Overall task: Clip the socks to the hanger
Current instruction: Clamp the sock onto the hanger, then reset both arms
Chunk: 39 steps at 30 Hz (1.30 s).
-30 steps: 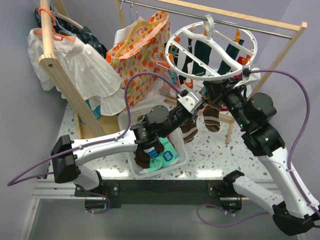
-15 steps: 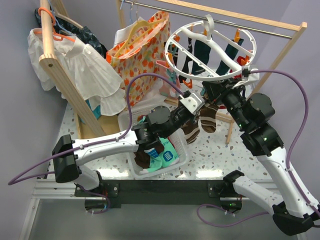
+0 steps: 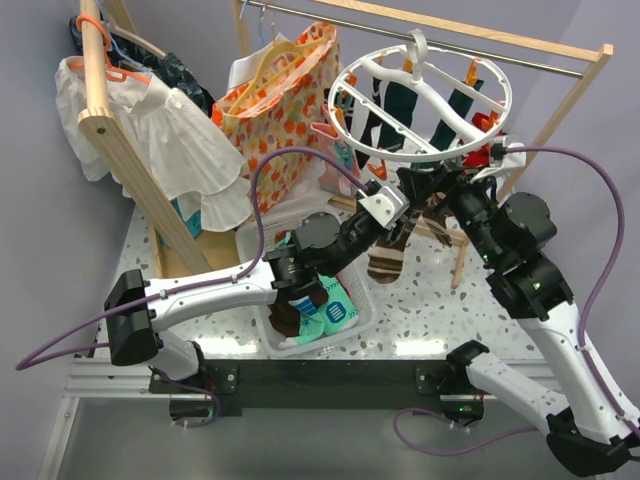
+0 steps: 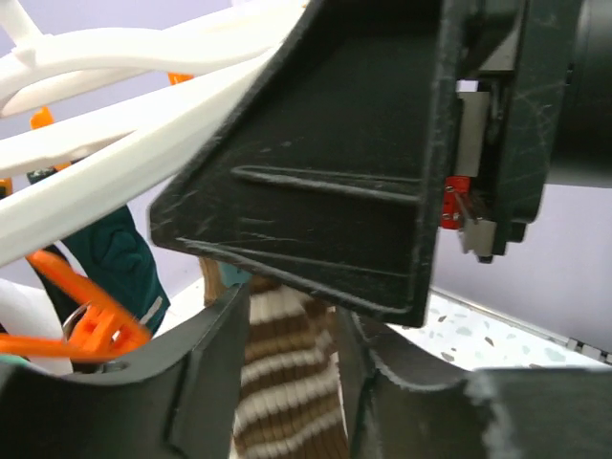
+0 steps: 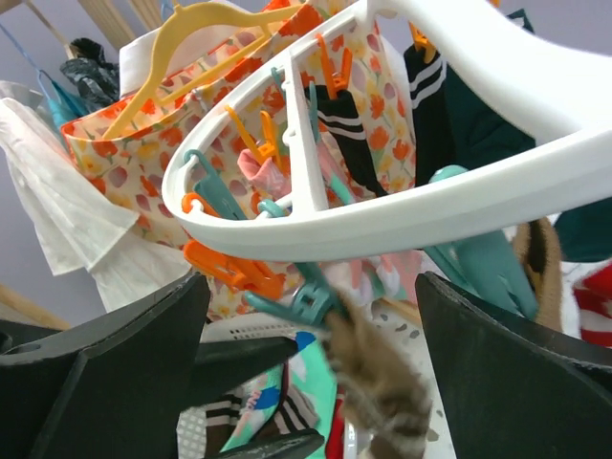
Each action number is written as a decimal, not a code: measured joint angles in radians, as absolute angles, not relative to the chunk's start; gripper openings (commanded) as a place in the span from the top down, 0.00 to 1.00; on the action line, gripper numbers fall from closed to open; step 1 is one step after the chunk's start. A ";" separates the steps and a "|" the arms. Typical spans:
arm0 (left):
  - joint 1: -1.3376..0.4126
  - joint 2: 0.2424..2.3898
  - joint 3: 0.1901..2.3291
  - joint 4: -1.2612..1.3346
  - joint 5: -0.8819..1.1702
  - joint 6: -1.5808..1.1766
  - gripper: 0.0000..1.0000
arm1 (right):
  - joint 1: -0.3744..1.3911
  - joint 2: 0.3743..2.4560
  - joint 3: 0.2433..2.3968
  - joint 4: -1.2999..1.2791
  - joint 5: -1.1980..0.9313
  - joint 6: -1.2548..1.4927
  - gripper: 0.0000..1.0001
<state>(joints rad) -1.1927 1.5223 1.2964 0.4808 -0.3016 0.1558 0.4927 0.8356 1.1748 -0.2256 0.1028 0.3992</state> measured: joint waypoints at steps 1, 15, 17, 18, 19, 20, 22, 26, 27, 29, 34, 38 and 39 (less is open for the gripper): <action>-1.193 1.522 1.296 0.486 -0.302 0.152 0.47 | 0.493 0.829 1.175 -0.230 0.112 0.390 0.05; -1.193 1.321 1.227 0.321 -0.393 0.065 0.00 | 0.493 0.653 1.194 -0.361 0.197 0.197 0.01; -1.193 1.227 1.180 0.259 -0.435 0.038 0.00 | 0.493 0.599 1.190 -0.373 0.210 0.167 0.01; -1.193 1.188 1.161 0.231 -0.450 0.027 0.00 | 0.493 0.570 1.186 -0.377 0.219 0.154 0.02; -1.193 1.139 1.136 0.192 -0.472 0.013 0.00 | 0.493 0.527 1.176 -0.377 0.227 0.134 0.01; -1.193 1.090 1.111 0.158 -0.492 -0.001 0.00 | 0.493 0.483 1.162 -0.376 0.240 0.115 0.01; -1.193 0.997 1.060 0.079 -0.535 -0.029 0.00 | 0.493 0.387 1.125 -0.375 0.269 0.077 0.01; -1.193 0.835 0.940 -0.073 -0.643 -0.096 0.00 | 0.493 0.230 1.036 -0.382 0.319 0.008 0.02; -1.193 0.799 0.908 -0.116 -0.672 -0.115 0.00 | 0.493 0.197 1.013 -0.388 0.328 -0.007 0.01; -1.193 0.738 0.855 -0.179 -0.724 -0.144 0.00 | 0.493 0.140 0.966 -0.397 0.347 -0.033 0.01; -1.193 0.604 0.733 -0.305 -0.836 -0.204 0.00 | 0.493 0.048 0.883 -0.417 0.389 -0.078 0.01; -1.193 0.545 0.671 -0.333 -0.892 -0.227 0.00 | 0.493 0.009 0.839 -0.432 0.426 -0.097 0.01; -1.193 0.532 0.649 -0.335 -0.905 -0.229 0.00 | 0.493 0.009 0.835 -0.435 0.433 -0.099 0.01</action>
